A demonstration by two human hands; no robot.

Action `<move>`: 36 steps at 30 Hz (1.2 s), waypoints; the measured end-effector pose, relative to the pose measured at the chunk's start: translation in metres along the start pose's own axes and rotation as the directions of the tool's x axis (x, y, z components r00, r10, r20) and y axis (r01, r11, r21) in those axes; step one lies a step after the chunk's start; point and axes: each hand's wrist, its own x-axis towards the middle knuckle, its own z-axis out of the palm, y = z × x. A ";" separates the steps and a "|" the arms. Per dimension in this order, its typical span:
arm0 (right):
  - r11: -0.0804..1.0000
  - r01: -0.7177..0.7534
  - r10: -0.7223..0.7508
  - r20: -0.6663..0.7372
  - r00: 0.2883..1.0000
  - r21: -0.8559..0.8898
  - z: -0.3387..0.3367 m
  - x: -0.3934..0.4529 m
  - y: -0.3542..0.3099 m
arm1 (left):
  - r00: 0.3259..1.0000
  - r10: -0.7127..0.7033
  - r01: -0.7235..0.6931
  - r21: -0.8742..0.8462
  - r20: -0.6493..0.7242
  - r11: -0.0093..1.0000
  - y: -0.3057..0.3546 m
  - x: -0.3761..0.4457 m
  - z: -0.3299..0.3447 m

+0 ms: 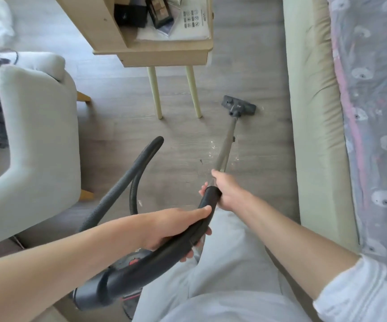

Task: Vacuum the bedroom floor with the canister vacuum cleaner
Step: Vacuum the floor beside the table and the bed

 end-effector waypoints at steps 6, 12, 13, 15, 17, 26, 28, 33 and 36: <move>0.987 0.009 -0.007 -0.014 1.000 0.157 -0.034 -0.027 0.004 | 0.999 -0.033 0.032 0.181 -0.001 0.983 0.023 -0.019 0.018; 0.988 0.073 -0.065 -0.066 0.996 0.137 -0.045 -0.003 -0.060 | 0.981 0.153 -0.095 0.387 -0.123 0.917 0.082 0.013 0.022; 0.988 0.075 -0.066 -0.070 0.995 0.134 -0.050 0.005 -0.076 | 0.973 0.192 -0.110 0.478 -0.126 0.872 0.095 0.019 0.019; 0.988 0.086 -0.072 -0.107 0.992 0.131 -0.061 0.016 -0.100 | 0.968 0.233 -0.118 0.638 -0.098 0.761 0.104 0.022 0.011; 0.982 0.097 -0.071 -0.161 0.984 0.162 -0.078 0.022 -0.124 | 0.976 0.213 -0.116 0.690 -0.056 0.714 0.108 0.023 0.004; 0.961 0.115 -0.080 -0.143 0.986 0.251 -0.087 0.038 -0.158 | 0.964 0.229 -0.085 0.668 -0.132 0.739 0.115 0.021 0.000; 0.960 0.116 -0.080 -0.147 0.986 0.254 -0.082 0.040 -0.164 | 0.965 0.212 -0.065 0.641 -0.154 0.764 0.120 0.018 -0.004; 0.958 0.119 -0.077 -0.164 0.983 0.262 -0.076 0.040 -0.174 | 0.974 0.162 -0.040 0.589 -0.156 0.807 0.137 0.004 -0.009; 0.944 0.169 -0.118 -0.186 0.975 0.284 -0.070 0.040 -0.181 | 0.971 0.182 -0.058 0.579 -0.157 0.813 0.146 -0.002 -0.011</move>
